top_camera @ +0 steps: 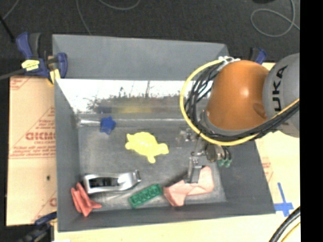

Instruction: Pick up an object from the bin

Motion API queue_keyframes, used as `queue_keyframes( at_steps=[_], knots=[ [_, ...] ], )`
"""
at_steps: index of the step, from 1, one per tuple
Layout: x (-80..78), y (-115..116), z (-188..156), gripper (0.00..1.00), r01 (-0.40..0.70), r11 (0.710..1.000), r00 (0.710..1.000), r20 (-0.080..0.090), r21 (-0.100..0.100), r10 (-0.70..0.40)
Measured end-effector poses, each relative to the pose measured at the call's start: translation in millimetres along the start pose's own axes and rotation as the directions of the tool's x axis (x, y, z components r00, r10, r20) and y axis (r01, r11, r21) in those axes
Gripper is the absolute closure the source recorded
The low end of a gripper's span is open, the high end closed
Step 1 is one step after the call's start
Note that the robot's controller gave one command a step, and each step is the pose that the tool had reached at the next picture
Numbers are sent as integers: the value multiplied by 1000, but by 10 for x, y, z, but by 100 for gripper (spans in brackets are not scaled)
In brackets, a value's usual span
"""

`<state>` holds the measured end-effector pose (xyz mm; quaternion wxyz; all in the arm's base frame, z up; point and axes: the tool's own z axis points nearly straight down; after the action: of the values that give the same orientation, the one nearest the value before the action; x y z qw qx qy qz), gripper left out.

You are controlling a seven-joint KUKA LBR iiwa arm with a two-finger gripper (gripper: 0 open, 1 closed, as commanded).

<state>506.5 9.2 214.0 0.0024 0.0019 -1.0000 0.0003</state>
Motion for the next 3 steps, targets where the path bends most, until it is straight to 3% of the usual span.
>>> queue_keyframes(
  at_steps=[1, 2, 3],
  knots=[
    [-5, 1, -41, 0, 0, 1000, 1000, 6, 0, 0],
    [38, -50, 352, 0, 125, 992, 992, 9, 1, -125],
    [161, -103, 531, 0, 436, 900, 900, 5, 3, -436]
  ],
)
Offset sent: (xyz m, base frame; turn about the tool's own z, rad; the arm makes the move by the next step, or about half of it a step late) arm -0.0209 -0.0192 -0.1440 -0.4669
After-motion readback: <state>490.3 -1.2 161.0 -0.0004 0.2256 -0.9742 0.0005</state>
